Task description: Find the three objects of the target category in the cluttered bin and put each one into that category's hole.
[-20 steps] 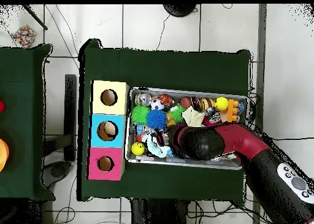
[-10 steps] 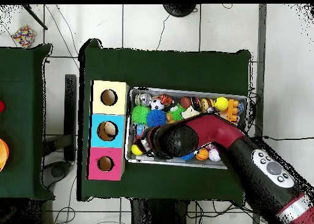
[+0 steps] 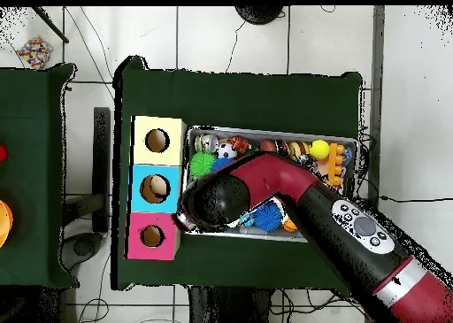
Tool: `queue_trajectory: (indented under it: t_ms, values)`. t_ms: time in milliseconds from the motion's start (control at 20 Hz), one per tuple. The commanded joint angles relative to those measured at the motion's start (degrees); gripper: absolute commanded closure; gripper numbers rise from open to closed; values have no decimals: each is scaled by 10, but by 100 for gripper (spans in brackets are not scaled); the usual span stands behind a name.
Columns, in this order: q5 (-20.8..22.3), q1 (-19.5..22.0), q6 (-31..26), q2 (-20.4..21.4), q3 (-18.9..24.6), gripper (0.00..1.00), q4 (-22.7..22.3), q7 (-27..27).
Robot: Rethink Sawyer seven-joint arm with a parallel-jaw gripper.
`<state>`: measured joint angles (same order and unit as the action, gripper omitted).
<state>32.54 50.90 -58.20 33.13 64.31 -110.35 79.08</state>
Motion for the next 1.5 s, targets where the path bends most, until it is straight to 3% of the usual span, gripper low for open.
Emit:
queue_trajectory:
  t_ms: [50, 300, 650, 800, 1500]
  values:
    - [21, 21, -88, 7, 54, 0, 41, -271]
    - [59, 11, -87, 23, 60, 0, 46, -314]
    - [99, -14, -55, 44, 44, 0, 53, -323]
    - [118, -20, -23, 56, 42, 0, 52, -311]
    - [201, -43, 26, 49, 9, 0, 23, -277]
